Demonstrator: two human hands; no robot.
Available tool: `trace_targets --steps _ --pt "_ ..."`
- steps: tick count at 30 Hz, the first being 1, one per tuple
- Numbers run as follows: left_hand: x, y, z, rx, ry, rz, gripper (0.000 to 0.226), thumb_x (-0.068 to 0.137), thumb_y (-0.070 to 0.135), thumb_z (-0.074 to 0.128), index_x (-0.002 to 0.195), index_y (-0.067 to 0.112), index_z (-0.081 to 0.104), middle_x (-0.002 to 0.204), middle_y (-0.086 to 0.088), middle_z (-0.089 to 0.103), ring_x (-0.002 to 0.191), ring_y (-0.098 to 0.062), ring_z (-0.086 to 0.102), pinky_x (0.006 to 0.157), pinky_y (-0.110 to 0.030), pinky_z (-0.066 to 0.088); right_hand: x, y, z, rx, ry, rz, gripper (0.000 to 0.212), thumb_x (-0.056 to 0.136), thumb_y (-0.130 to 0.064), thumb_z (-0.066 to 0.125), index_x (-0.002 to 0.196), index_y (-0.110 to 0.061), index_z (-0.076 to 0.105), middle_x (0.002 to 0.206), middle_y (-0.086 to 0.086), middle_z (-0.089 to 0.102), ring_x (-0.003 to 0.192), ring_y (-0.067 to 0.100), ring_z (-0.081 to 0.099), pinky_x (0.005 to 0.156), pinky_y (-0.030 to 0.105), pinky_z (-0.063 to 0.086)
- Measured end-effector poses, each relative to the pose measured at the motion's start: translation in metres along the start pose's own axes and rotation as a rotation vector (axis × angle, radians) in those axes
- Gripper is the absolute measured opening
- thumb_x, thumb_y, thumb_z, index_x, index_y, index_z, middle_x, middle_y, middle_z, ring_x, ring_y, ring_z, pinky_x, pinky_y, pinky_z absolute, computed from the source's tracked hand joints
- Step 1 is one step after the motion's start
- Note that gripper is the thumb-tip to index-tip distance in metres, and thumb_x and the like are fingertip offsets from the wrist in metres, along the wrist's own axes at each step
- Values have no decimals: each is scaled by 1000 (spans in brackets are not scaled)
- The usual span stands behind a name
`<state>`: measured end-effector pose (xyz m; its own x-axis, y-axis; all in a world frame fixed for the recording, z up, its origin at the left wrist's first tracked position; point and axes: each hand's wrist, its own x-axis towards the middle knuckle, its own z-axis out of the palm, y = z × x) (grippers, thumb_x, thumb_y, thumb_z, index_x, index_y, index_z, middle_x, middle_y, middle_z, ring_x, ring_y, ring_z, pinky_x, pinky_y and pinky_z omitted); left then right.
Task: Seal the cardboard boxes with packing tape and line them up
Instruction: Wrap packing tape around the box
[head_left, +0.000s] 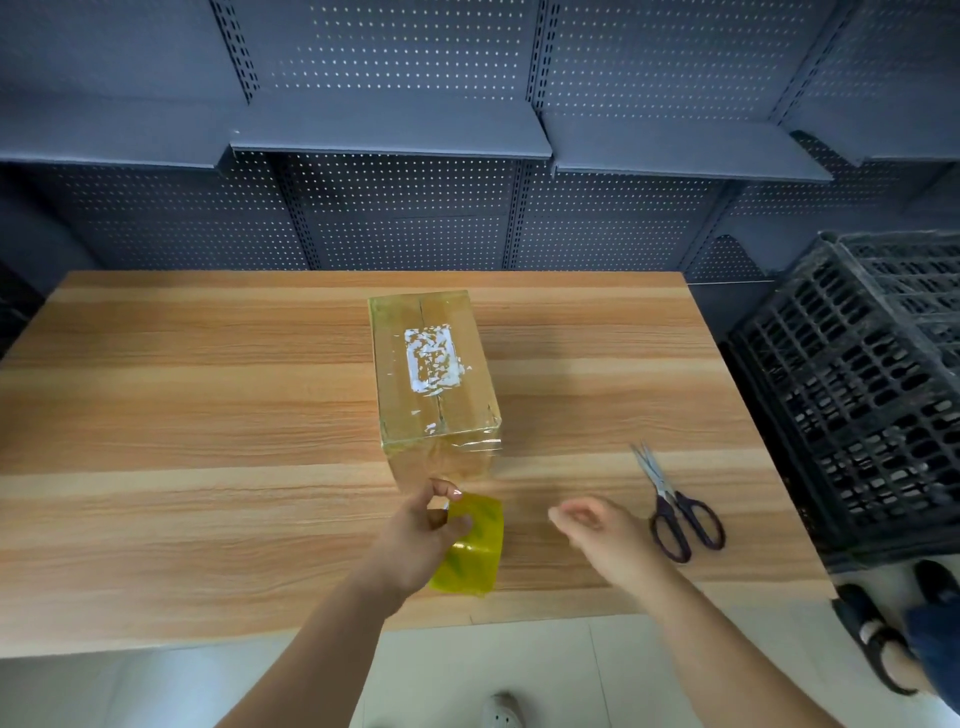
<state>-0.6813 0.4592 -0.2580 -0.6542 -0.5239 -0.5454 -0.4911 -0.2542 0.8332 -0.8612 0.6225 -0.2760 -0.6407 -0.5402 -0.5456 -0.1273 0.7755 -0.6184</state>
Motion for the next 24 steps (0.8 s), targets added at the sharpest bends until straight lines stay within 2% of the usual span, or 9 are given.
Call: trace_targets --steps 2,5,7,9,12,14,17,21,24 --pt "3 1 10 55 -49 31 26 90 8 65 104 26 51 79 -2 68 70 -17 55 66 -29 45 -9 -18 14 284 -198 -26 27 91 -45 64 117 -38 59 119 -16 63 103 4 63 83 27 52" --pt "7 4 27 188 -100 72 34 87 5 62 104 32 50 84 -9 69 69 -15 52 64 -27 44 -1 -14 15 365 -199 -180 34 91 -27 68 119 -44 59 122 -16 61 113 -1 57 92 21 48" --pt "11 8 38 247 -128 102 34 87 6 61 103 33 49 81 -9 67 66 -15 49 62 -26 42 5 -7 11 289 -124 -267 34 88 -22 72 113 -43 64 119 -14 60 111 -5 55 89 14 43" --pt "16 10 50 283 -155 126 35 87 6 60 103 34 48 75 -5 64 66 -14 48 62 -25 41 11 2 7 218 -4 -364 31 83 -17 76 101 -41 69 113 -16 60 110 -3 54 90 13 40" --pt "25 15 66 314 -201 148 37 88 6 59 105 36 48 85 -13 67 69 -14 50 66 -28 43 17 20 2 245 175 -464 24 78 -5 79 84 -28 79 97 -18 68 98 0 62 83 17 47" --pt "31 20 78 285 -187 158 37 88 5 60 106 36 50 86 -11 69 70 -13 52 67 -28 43 16 29 -1 175 375 -565 18 79 -4 77 88 -19 80 94 -16 72 93 -1 64 82 14 49" --pt "41 31 98 227 -124 171 35 88 4 62 106 34 55 72 -7 64 63 -13 47 61 -26 39 15 34 -8 1 646 -740 18 87 -18 64 94 -12 79 96 -3 74 90 1 65 85 10 48" --pt "58 46 119 258 -46 182 29 85 10 67 102 33 59 56 11 50 52 -12 39 53 -24 34 20 38 -26 -81 764 -777 26 91 -21 55 97 -10 79 102 0 75 93 10 69 90 9 46" --pt "72 55 132 423 45 246 26 83 17 67 100 35 61 64 9 59 61 -15 50 61 -27 42 23 48 -29 -170 616 -684 35 93 -25 51 120 -14 71 125 -2 67 109 11 65 95 16 47"
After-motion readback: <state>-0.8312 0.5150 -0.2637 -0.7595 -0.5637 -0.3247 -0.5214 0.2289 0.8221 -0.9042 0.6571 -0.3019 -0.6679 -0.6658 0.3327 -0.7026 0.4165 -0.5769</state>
